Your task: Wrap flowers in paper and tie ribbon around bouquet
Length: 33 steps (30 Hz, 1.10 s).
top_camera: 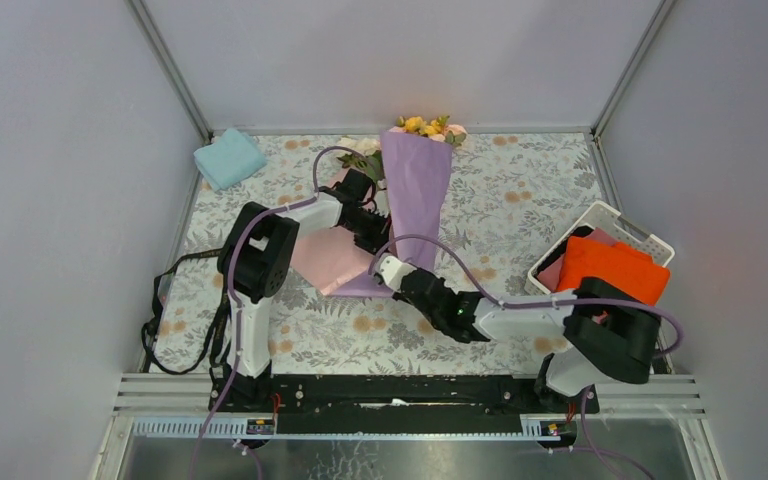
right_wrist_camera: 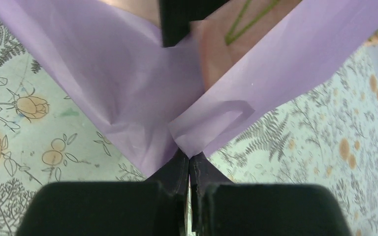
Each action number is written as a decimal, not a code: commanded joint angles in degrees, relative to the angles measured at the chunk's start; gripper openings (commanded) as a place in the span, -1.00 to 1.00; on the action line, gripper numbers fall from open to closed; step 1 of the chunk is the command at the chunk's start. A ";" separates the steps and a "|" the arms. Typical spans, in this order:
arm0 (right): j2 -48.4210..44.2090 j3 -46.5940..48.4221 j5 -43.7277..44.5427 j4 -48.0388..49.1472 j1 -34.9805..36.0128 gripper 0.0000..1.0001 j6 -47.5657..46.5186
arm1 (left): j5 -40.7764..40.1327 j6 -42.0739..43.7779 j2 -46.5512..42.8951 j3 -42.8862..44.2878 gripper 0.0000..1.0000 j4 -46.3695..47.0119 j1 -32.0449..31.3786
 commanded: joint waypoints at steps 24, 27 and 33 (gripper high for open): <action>19.46 6.34 -5.51 3.17 1.07 -1.00 -0.33 | 8.58 -21.87 -15.55 -2.92 0.67 14.28 21.51; 19.77 6.33 -5.41 2.93 1.07 -1.00 -0.60 | 12.70 -29.85 -16.84 -9.07 0.94 21.90 20.37; 19.62 6.24 -5.22 2.63 1.07 -1.00 -1.29 | 11.24 -34.18 -9.84 -10.51 0.97 22.08 16.03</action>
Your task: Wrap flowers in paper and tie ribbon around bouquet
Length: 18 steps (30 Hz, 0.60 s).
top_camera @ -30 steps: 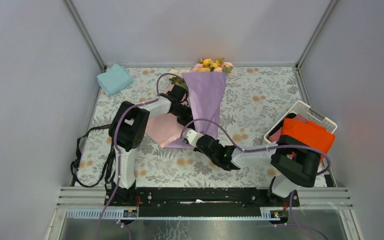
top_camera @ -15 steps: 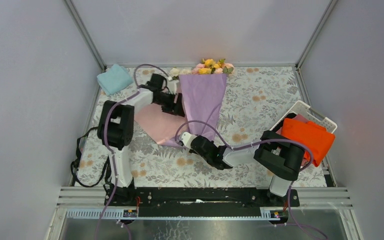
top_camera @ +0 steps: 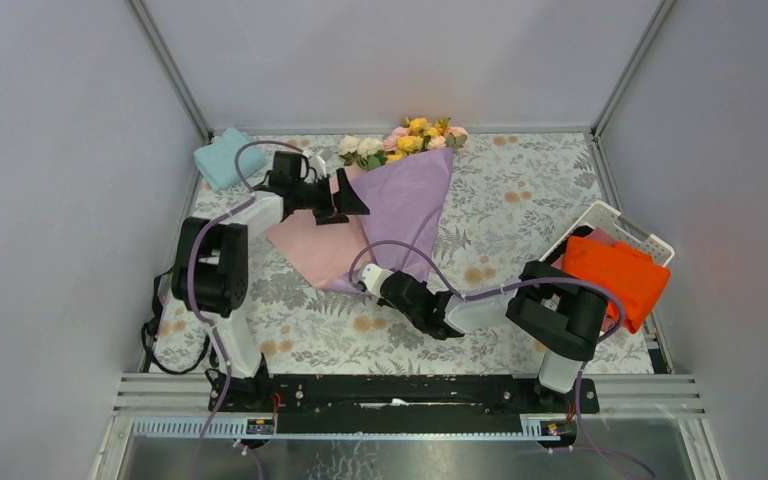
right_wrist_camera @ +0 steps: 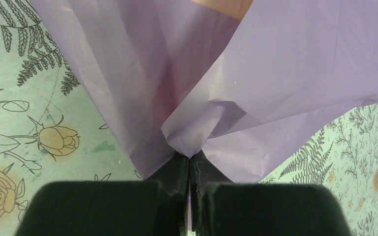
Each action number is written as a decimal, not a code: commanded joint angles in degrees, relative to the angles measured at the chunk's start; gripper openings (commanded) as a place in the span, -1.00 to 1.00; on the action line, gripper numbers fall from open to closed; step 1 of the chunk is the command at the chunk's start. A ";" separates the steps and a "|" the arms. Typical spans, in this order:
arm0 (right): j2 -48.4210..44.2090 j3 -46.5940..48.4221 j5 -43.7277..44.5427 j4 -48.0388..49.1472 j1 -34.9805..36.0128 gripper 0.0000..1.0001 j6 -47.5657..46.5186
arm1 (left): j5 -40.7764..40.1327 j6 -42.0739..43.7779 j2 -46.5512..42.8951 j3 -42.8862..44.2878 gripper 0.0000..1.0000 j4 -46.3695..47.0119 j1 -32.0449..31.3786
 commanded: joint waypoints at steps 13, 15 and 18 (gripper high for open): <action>0.42 -0.20 -1.51 -5.08 0.61 -0.98 0.32 | 8.36 -9.27 11.78 3.71 -1.00 7.36 -6.15; -0.85 -0.48 -2.35 -5.86 0.61 -0.81 0.42 | 6.57 -6.85 11.63 3.40 -1.00 4.60 -5.71; -4.00 -0.14 -5.13 -9.41 0.61 -0.39 1.39 | 0.92 -2.89 12.49 2.66 -1.00 1.07 -3.84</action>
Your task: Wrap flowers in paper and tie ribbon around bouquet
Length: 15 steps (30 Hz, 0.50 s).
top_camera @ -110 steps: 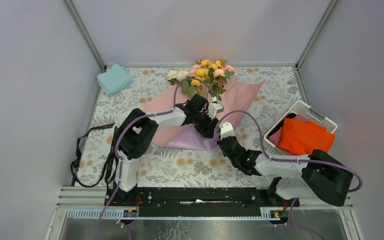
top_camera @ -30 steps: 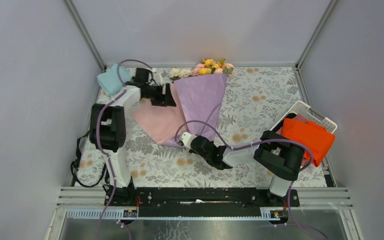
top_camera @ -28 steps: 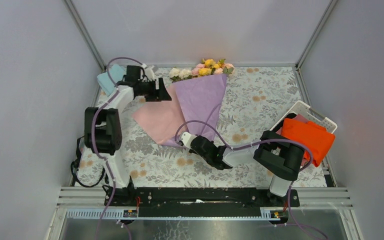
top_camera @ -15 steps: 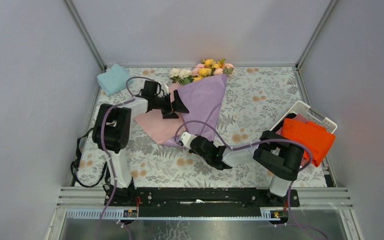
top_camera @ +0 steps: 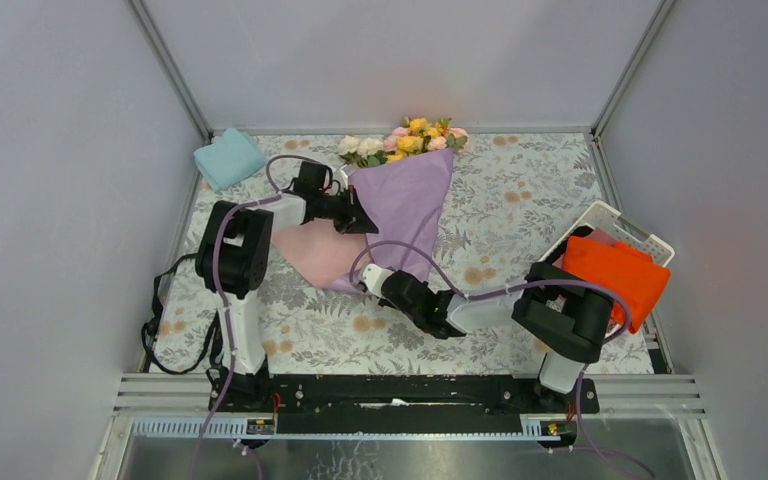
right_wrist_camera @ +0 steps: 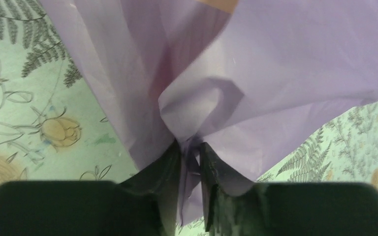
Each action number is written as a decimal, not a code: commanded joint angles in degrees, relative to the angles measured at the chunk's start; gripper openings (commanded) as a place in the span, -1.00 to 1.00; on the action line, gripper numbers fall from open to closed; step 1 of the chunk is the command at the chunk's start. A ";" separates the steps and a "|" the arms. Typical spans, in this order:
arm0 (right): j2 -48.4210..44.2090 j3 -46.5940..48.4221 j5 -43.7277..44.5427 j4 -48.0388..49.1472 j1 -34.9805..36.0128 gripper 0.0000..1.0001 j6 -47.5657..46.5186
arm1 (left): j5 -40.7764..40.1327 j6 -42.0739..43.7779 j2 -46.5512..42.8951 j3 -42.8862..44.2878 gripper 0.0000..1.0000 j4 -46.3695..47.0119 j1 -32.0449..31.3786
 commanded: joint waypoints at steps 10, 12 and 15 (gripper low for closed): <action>-26.73 1.56 -36.03 -20.58 -4.47 0.59 9.03 | -9.14 8.90 5.65 -0.77 -1.00 -4.49 3.11; -27.32 -0.57 -42.08 -12.54 -10.17 0.61 15.66 | -9.84 9.10 5.51 -1.12 -1.00 -4.42 3.09; -20.34 0.36 -42.19 -1.78 -15.20 0.42 27.11 | -10.85 8.81 5.49 -1.30 -1.00 -4.11 3.11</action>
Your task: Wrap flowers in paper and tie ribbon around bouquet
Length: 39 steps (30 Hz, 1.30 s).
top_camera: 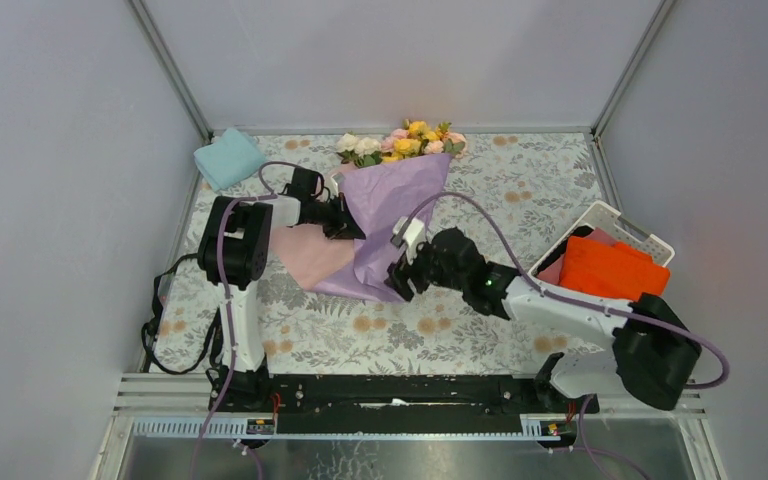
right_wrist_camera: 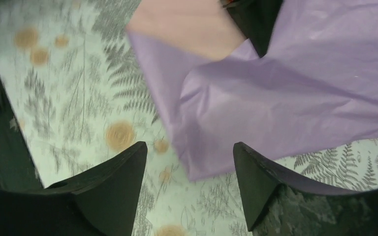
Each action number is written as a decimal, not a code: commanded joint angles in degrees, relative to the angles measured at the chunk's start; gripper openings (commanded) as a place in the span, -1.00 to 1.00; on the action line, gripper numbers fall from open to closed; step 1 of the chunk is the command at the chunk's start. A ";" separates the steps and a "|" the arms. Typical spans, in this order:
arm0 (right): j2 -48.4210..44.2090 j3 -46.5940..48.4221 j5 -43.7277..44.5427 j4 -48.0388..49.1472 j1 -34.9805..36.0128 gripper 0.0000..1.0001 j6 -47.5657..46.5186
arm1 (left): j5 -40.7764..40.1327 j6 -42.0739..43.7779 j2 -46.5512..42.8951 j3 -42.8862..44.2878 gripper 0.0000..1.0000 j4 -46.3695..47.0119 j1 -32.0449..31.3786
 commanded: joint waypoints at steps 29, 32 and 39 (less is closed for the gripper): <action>20.52 1.52 -25.09 8.06 -32.76 0.51 41.18 | -7.87 5.81 -1.92 -5.21 -1.00 -1.83 0.31; 28.73 2.69 -27.26 19.84 -33.32 0.47 49.21 | -7.92 5.40 -1.56 -5.84 -1.00 -1.31 0.29; 39.68 3.27 -32.55 36.75 -33.34 0.07 61.78 | -9.32 6.12 -2.00 -6.78 -1.00 -2.28 0.35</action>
